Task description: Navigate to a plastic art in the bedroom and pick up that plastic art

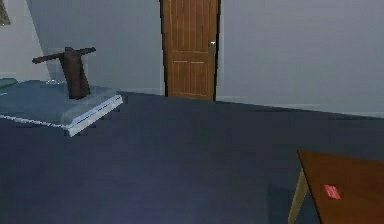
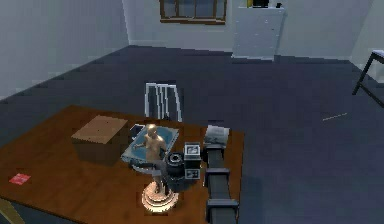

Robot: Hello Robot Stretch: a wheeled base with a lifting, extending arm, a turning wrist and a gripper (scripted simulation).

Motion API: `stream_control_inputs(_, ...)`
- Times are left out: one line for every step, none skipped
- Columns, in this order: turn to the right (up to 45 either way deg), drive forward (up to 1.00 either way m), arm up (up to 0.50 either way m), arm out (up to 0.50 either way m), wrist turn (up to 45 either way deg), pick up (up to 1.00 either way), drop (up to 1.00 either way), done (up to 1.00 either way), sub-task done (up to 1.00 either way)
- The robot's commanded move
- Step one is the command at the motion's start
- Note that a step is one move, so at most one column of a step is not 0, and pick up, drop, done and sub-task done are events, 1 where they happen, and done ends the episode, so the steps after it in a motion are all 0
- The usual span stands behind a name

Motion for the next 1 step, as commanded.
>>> stream_control_inputs(0.0, 0.0, -0.3, 0.0, 0.0, 0.0, 0.0, 0.0, 0.0)
